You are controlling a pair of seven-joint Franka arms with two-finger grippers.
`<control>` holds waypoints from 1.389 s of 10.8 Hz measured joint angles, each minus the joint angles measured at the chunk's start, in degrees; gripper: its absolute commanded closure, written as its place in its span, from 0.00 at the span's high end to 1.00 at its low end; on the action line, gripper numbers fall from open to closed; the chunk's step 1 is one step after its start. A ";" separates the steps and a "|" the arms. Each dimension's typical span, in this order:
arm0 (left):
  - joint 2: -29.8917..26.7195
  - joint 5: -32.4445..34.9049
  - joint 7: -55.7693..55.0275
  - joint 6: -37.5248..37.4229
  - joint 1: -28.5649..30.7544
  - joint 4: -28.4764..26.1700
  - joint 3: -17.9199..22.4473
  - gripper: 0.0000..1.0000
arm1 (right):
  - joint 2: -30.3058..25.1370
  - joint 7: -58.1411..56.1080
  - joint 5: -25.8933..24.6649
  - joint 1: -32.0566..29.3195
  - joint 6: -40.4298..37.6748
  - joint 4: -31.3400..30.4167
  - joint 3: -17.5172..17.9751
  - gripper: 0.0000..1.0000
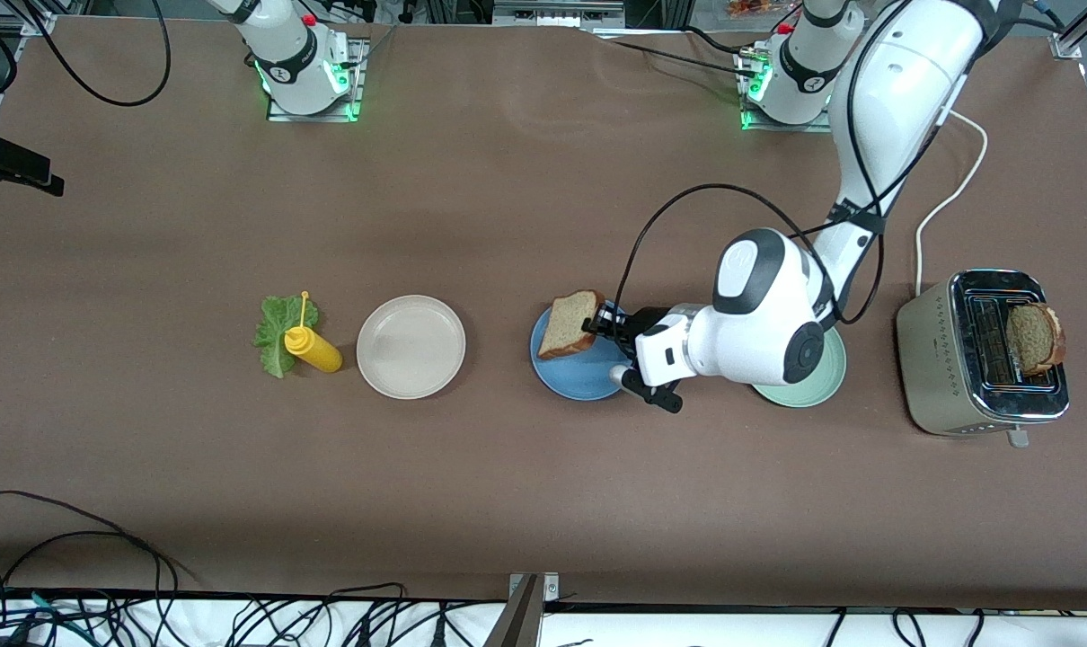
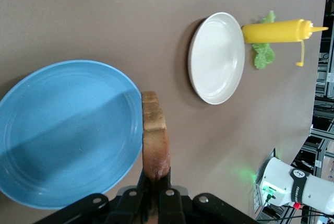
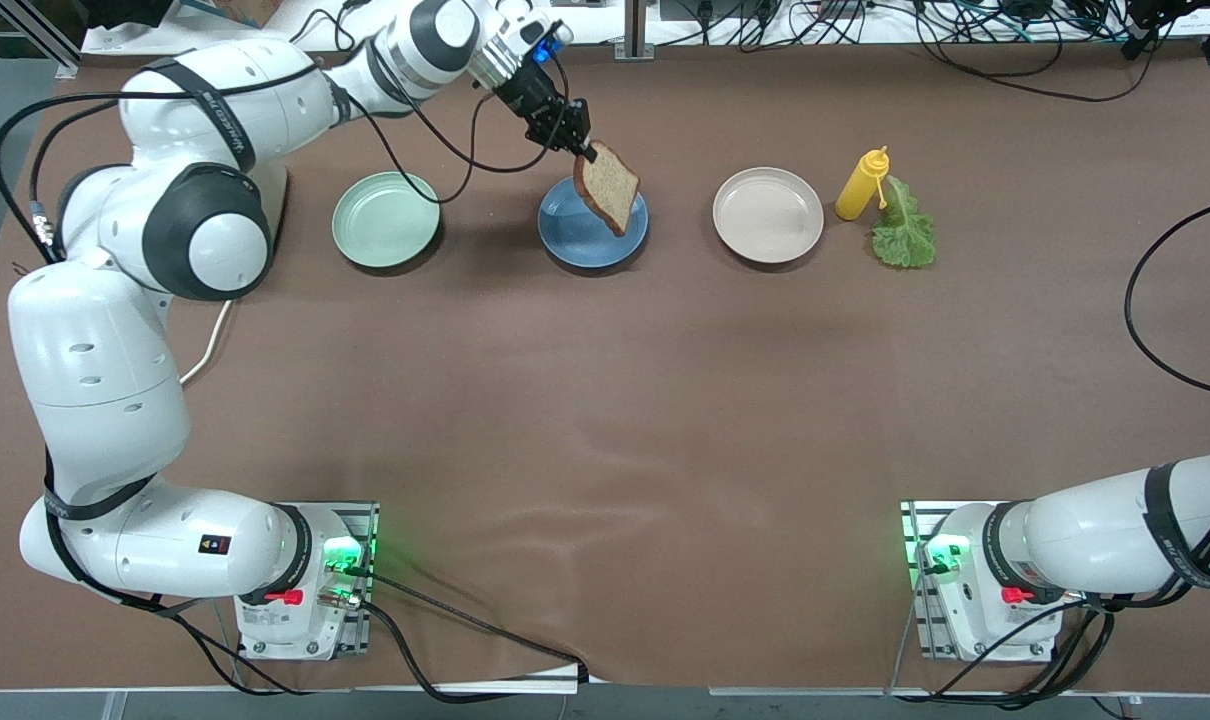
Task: Make sandwich in blue plate with both arms
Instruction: 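Lower the bread onto the blue plate and open the left gripper, then raise the left gripper away while the right gripper reaches the lettuce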
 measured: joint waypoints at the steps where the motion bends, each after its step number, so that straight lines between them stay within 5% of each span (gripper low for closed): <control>1: 1.19 0.00 0.20 0.40 0.03 0.00 0.17 0.00 | 0.00 0.00 0.00 0.01 0.00 0.00 0.01 1.00; 5: 3.86 0.00 1.70 2.69 0.25 0.01 0.57 0.05 | 0.00 -0.04 0.00 0.02 0.00 0.00 0.06 1.00; 7: 5.65 0.00 2.21 4.49 0.24 -0.07 0.69 0.99 | 0.00 -0.06 0.00 0.07 -0.01 0.00 0.25 1.00; 11: 6.54 0.46 3.58 4.77 1.17 -0.07 2.38 1.00 | 0.01 -0.08 0.01 0.09 -0.03 0.00 0.30 1.00; 15: 4.34 8.31 4.39 -0.72 4.47 0.90 2.64 1.00 | 0.11 -2.55 2.01 0.05 -0.22 -0.01 0.03 1.00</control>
